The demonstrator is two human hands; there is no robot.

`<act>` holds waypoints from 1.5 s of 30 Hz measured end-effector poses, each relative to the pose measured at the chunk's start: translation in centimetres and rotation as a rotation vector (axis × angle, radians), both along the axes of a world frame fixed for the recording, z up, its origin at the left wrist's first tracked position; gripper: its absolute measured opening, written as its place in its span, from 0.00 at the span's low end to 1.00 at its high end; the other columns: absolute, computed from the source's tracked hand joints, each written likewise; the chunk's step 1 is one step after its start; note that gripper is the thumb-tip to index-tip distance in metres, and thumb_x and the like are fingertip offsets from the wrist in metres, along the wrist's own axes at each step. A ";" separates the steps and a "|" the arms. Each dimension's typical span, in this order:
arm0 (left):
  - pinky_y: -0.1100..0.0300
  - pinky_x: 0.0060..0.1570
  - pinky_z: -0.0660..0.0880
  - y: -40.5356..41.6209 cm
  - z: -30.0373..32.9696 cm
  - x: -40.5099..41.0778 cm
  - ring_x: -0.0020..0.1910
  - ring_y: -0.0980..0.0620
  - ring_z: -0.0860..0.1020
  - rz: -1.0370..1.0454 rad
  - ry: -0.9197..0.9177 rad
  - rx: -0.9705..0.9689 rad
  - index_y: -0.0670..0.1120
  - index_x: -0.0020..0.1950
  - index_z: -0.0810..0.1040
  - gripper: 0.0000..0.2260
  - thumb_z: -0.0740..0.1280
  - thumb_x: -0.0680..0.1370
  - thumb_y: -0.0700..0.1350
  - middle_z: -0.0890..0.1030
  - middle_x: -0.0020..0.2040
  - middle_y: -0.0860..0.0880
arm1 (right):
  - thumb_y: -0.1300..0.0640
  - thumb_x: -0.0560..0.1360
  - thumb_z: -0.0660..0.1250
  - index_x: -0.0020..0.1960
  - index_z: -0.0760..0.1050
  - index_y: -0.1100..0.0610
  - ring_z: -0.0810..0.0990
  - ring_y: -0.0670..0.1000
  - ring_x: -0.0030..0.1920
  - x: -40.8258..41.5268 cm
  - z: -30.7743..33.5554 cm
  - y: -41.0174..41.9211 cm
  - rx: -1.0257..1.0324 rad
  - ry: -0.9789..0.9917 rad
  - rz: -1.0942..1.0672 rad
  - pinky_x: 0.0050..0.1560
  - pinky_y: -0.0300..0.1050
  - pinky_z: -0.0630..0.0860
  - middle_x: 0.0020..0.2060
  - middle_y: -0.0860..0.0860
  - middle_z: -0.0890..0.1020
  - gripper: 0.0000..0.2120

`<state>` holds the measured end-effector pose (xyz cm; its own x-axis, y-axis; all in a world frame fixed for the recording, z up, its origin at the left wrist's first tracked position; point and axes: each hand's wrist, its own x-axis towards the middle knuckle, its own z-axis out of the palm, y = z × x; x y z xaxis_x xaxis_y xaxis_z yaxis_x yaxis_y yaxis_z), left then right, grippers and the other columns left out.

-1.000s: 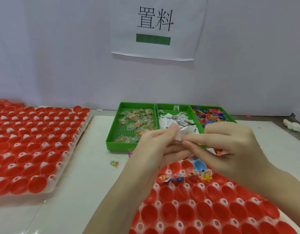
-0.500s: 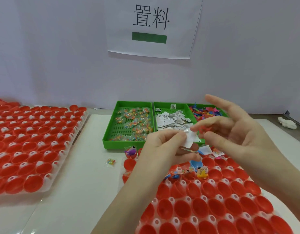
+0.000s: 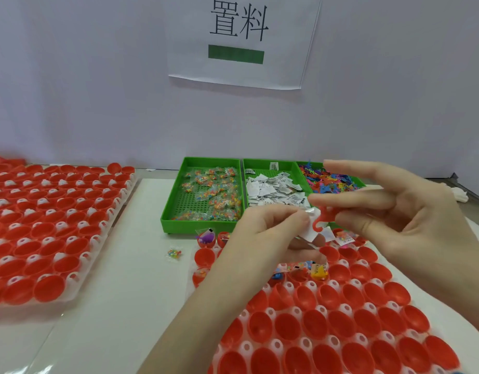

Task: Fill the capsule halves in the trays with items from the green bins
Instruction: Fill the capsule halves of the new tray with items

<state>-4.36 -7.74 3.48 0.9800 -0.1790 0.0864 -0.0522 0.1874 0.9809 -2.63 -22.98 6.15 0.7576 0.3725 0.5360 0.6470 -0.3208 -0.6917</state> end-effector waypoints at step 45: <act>0.67 0.34 0.71 -0.9 -2.0 7.5 0.32 0.61 0.74 0.465 -0.292 0.739 0.50 0.42 0.81 0.05 0.67 0.76 0.47 0.77 0.35 0.61 | 0.69 0.67 0.71 0.42 0.84 0.56 0.81 0.46 0.36 4.3 -7.7 -6.0 -0.190 0.383 -0.274 0.40 0.30 0.76 0.35 0.50 0.84 0.09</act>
<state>3.15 -8.69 1.46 0.9242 0.1195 0.3627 -0.2300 -0.5840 0.7785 1.62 -28.93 -1.59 0.9701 0.1963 0.1427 0.2328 -0.5862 -0.7760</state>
